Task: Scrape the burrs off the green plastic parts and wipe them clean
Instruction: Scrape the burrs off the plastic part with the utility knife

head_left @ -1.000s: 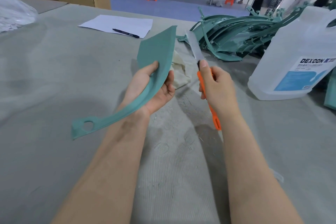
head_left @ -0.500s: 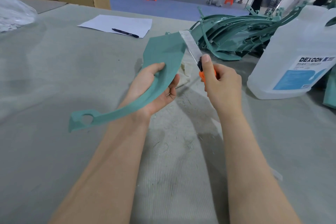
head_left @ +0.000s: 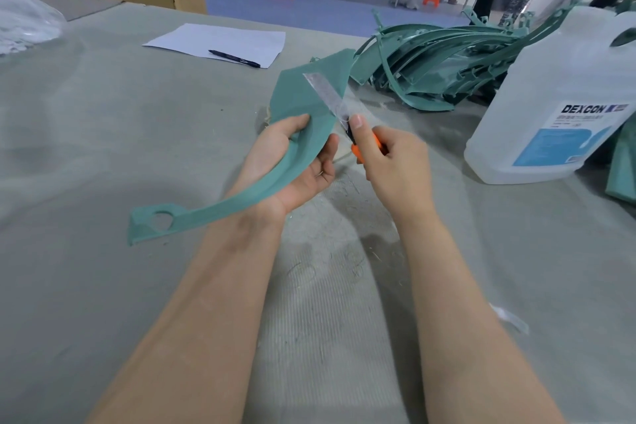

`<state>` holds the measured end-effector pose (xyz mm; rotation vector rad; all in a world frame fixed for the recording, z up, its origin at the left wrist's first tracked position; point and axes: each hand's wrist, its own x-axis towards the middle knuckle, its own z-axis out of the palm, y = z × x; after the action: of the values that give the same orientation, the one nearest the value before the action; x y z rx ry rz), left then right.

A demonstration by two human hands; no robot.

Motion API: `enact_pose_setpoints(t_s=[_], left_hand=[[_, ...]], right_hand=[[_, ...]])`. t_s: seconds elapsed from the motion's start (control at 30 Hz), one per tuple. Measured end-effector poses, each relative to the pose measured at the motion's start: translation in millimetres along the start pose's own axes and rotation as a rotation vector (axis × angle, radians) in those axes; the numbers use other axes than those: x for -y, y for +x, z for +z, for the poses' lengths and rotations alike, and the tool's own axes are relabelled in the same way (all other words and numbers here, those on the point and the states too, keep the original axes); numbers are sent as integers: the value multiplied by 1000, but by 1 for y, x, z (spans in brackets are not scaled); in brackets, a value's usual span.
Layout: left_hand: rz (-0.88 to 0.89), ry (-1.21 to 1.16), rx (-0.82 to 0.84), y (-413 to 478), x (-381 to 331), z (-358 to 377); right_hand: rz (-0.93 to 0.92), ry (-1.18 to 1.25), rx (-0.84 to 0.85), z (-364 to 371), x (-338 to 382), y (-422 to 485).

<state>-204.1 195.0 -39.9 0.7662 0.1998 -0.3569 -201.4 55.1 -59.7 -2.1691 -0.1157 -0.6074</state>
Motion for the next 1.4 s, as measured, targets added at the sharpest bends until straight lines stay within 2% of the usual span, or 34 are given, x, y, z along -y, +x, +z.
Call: enact_pose_setpoints(t_s=[0.4,0.6,0.87,1.4], left_hand=[[27,-25,19,2,0,-2],[52,-59,-22,5,-3,-4],[38,-56,17,7,0,-7],[26,-236,32,8,-4,-6]], right_hand=[[25,36,16,4,0,-1],[-101,9,130,16,10,-11],[27,55,5,8,2,-5],[-39,-10,66,16,9,-11]])
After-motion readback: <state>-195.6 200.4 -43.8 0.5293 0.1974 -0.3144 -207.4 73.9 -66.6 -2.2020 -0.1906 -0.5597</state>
